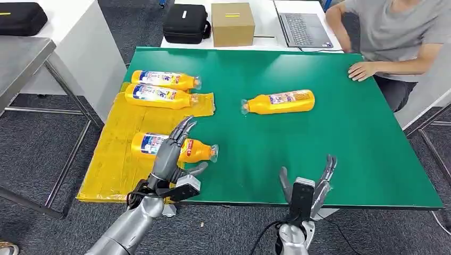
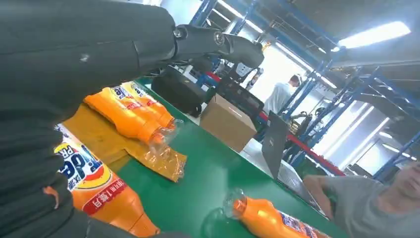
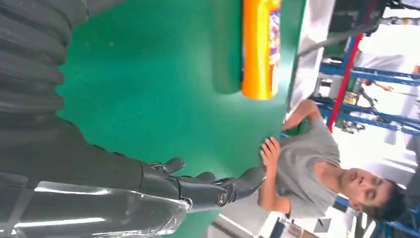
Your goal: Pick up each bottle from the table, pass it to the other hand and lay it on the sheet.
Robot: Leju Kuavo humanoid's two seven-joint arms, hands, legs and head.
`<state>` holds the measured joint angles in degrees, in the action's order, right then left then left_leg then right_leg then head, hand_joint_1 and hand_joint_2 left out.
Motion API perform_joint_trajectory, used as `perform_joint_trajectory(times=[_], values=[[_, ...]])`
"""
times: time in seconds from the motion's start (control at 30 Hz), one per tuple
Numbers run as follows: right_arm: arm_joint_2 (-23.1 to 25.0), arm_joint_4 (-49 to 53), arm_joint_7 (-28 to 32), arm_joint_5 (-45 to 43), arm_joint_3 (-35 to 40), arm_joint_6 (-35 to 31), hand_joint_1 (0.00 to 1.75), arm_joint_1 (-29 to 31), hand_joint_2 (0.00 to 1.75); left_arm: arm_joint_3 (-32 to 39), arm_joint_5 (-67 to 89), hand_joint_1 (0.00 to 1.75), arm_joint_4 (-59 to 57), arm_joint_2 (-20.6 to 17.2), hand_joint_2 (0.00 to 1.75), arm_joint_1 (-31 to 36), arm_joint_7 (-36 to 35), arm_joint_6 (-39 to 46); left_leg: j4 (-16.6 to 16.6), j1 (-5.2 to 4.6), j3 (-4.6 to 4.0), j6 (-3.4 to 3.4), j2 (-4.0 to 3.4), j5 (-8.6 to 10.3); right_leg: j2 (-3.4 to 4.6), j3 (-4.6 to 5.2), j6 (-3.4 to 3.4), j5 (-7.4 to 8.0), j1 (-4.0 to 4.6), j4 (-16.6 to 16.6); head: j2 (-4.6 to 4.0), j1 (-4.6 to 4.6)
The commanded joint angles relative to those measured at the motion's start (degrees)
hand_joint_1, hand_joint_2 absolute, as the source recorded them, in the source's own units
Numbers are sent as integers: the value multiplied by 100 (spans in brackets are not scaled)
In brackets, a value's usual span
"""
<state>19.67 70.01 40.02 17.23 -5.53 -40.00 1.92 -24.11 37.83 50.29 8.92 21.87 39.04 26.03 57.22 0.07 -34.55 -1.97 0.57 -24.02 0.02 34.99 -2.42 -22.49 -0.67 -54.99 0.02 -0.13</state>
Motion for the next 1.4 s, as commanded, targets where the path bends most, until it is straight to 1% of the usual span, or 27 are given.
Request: perform_joint_trajectory(times=[0.03, 0.1, 0.13, 0.2, 0.23, 0.27, 0.3, 0.33, 0.4, 0.43, 0.47, 0.6, 0.63, 0.7, 0.77, 0.8, 0.83, 0.87, 0.97, 1.0, 1.03, 1.1, 1.13, 1.2, 1.27, 1.37, 1.4], values=[[-20, -61, -2, -999, 921, 0, 0, -48, 175, -273, -991, 0, 0, -6, 175, -58, 96, 697, -2, 1, 23, 10, -15, -13, 10, -18, 9, -10, 2, -2, 0, -2], [-20, -61, -2, -999, 921, 0, 0, -48, 175, -273, -991, 0, 0, -6, 175, -58, 96, 697, -2, 6, 18, 8, -20, -10, 16, -14, 7, -4, 7, 3, 0, 0], [-20, -61, -2, -999, 921, 0, 0, -48, 175, -273, -991, 0, 0, -6, 175, -58, 96, 697, -3, 6, 36, 13, -25, -19, 18, -29, 12, -13, 7, 0, 0, 0], [-20, -61, -2, -999, 921, 0, 0, -48, 175, -273, -991, 0, 0, -6, 175, -58, 96, 697, -4, 5, 20, 9, -13, -8, 5, -16, 8, -8, 5, 1, 0, -2], [-97, -269, -2, -1189, 1004, 8, 0, 52, 175, -411, -1244, 0, 18, -53, 175, -29, 96, 742, -4, 6, 34, 13, -15, -15, 7, -27, 11, -14, 7, 0, 0, -2], [-23, -271, -2, -724, 929, 0, 0, -24, 0, -518, -1550, 0, 155, -119, 175, -77, 96, 684, -4, 6, 26, 9, -8, -10, 1, -22, 8, -10, 7, 2, 0, -2], [-38, -199, -2, -530, 1033, 0, 0, -89, 0, -618, -1756, 0, 263, -150, 175, -90, 96, 692, -4, 7, 18, 7, -8, -7, 4, -15, 7, -5, 7, 5, 0, 0], [-115, -274, -2, -432, 1263, 0, 0, -113, 0, -677, -1908, 0, 349, -164, 175, -91, 96, 710, -3, 9, 33, 11, -14, -16, 8, -29, 10, -14, 9, 3, 0, -2], [-265, -265, -2, -314, 1601, 0, 0, -164, 0, -771, -2136, 0, 477, -202, 175, -66, 96, 712, -4, 6, 18, 7, -13, -8, 7, -15, 7, -6, 6, 4, 0, 0], [-330, -181, -2, -248, 1758, 0, 0, -211, 0, -837, -2261, 0, 536, -238, 175, -45, 96, 701, -5, 8, 32, 10, -18, -15, 10, -28, 10, -12, 8, 4, 0, 0], [-337, -143, -2, -219, 1789, 0, 0, -226, 0, -855, -2286, 0, 613, -255, 175, -53, 96, 730, -5, 7, 26, 9, -9, -11, 3, -24, 10, -11, 7, 4, 0, 0], [-337, -143, -2, -219, 1789, 0, 0, -226, 0, -855, -2286, 0, 613, -255, 175, -53, 96, 730, -6, 5, 13, 6, -5, -5, 3, -12, 6, -5, 4, 4, 0, -2], [-337, -143, -2, -219, 1789, 0, 0, -226, 0, -855, -2286, 0, 613, -255, 175, -53, 96, 730, -5, 6, 27, 10, -8, -12, 4, -25, 10, -12, 6, 3, 0, 0], [-337, -143, -2, -219, 1789, 0, 0, -226, 0, -855, -2286, 0, 613, -255, 175, -53, 96, 730, -6, 4, 14, 7, -4, -4, 1, -13, 7, -5, 4, 4, 0, 0], [-380, -126, -2, -310, 1897, 0, 0, -205, 0, -873, -2378, 0, 760, -284, 175, -82, 96, 744, -7, 5, 25, 10, -9, -10, 4, -23, 10, -9, 6, 4, 0, 0], [-349, -70, -2, -505, 1840, 0, 0, -219, 0, -943, -2559, 0, 898, -345, 175, -113, 96, 783, -2, 6, 32, 12, -10, -15, 5, -30, 12, -15, 7, 1, 0, 0], [-178, 127, -2, -395, 1495, 0, 0, -253, 0, -959, -2770, 0, 1049, -371, 175, -157, 96, 704, -6, 5, 16, 7, -8, -6, 4, -14, 8, -6, 5, 4, 0, 0], [-61, 298, -2, -317, 1256, 0, 0, -283, 0, -969, -2891, 0, 1206, -380, 175, -199, 96, 639, -4, 5, 27, 10, -10, -12, 5, -24, 10, -12, 5, 1, 0, -2], [-60, 470, -2, -730, 1148, 0, 0, -306, 0, -727, -3445, 0, 1454, -249, 175, -380, 96, 250, 3, 2, 24, 11, -9, -18, 3, -20, 12, -19, 3, -9, 0, 0], [-131, 429, -2, -891, 1262, 0, 0, -302, 0, -648, -3534, 0, 1464, -196, 175, -425, 96, 143, 1, 4, 26, 11, -11, -17, 6, -21, 12, -17, 5, -6, 0, -2], [-379, 227, -2, -1407, 1656, 0, 0, -257, 175, -449, -3701, 0, 1424, -57, 175, -506, 96, -80, 2, 2, 23, 9, -8, -17, 3, -19, 9, -18, 2, -6, 0, -2], [-556, 35, -2, -1388, 1894, 0, 0, -183, 175, -429, -3625, 0, 1485, 0, 175, -557, 96, -79, -7, 3, 20, 5, -5, -8, 2, -19, 6, -8, 3, 6, 0, 0], [-581, 20, -2, -1350, 1956, 0, 0, -177, 175, -439, -3603, 0, 1488, 19, 175, -572, 96, -84, -7, 4, 34, 8, -12, -16, 7, -32, 8, -14, 5, 6, 0, 0], [-640, -85, -2, -1456, 2162, 0, 0, -130, 175, -468, -3579, 0, 1537, 40, 175, -607, 96, -92, -4, 6, 29, 8, -14, -16, 8, -27, 8, -12, 6, 5, 0, 0], [-566, 83, -2, -959, 1999, 0, 0, -177, 175, -462, -3675, 0, 1583, 101, 175, -642, 96, -181, -5, 3, 24, 8, -9, -12, 4, -22, 8, -11, 4, 4, 0, 0], [-359, 862, -2, 663, 1457, 0, 0, -406, 175, -561, -3762, 0, 1618, 119, 175, -644, 96, -403, 0, 2, 26, 11, -3, -16, -3, -25, 11, -18, 3, -4, 0, 0], [-366, 996, -2, 934, 1393, 0, 0, -430, 175, -580, -3767, 0, 1649, 123, 175, -640, 96, -444, 0, 3, 18, 9, -4, -13, -1, -17, 10, -14, 4, -2, 0, -2]])
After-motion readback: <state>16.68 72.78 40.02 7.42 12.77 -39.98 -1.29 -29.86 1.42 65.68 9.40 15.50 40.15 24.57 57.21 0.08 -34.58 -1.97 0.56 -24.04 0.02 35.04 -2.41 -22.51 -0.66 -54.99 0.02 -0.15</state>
